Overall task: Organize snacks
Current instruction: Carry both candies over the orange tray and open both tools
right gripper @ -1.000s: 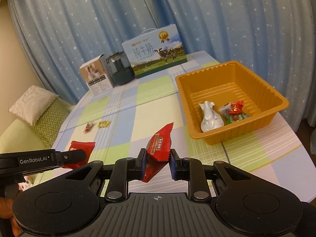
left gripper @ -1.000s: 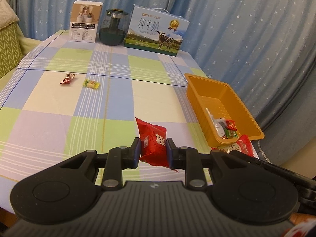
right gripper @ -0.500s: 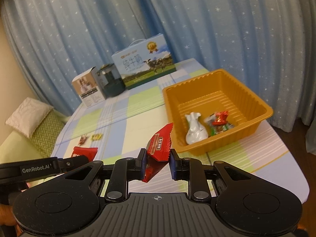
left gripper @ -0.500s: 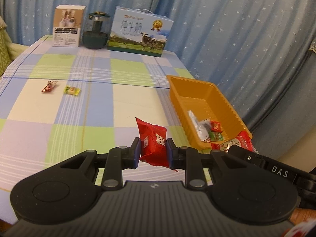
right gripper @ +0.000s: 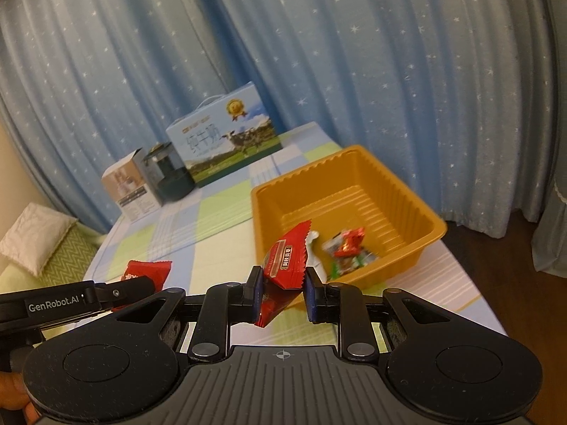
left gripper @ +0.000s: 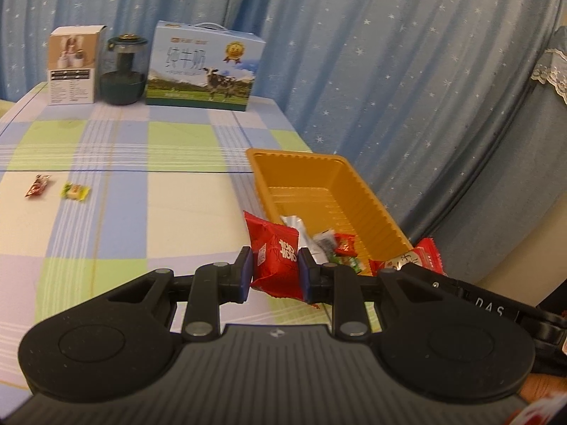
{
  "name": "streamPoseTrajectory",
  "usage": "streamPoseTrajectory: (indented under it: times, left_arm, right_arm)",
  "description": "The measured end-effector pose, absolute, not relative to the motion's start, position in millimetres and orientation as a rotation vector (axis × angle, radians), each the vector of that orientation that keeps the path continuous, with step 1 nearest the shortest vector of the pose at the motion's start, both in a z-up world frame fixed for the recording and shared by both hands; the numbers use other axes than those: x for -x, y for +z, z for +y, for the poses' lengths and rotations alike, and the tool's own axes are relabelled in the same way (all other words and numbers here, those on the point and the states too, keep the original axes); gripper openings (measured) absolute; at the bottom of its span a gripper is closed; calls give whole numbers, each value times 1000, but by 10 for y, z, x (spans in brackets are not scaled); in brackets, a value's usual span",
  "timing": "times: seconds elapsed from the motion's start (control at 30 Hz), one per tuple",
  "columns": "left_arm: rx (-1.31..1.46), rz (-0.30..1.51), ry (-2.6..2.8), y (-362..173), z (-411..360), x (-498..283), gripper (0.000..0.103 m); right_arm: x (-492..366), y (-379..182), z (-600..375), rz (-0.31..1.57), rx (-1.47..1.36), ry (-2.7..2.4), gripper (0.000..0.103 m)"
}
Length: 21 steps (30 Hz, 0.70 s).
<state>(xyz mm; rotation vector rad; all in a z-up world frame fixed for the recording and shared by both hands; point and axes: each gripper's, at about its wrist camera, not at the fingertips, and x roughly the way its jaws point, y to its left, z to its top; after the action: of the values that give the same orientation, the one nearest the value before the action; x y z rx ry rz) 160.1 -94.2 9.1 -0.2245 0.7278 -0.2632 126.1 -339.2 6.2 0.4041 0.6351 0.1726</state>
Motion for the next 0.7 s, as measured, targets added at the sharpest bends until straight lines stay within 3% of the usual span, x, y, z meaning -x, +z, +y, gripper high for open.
streamPoseTrajectory:
  times: [0.7]
  left_arm:
    - [202,751,-355,-2,-1532,-2253,24]
  right_arm:
    - [-1867,80,-3949,609,-397,128,24]
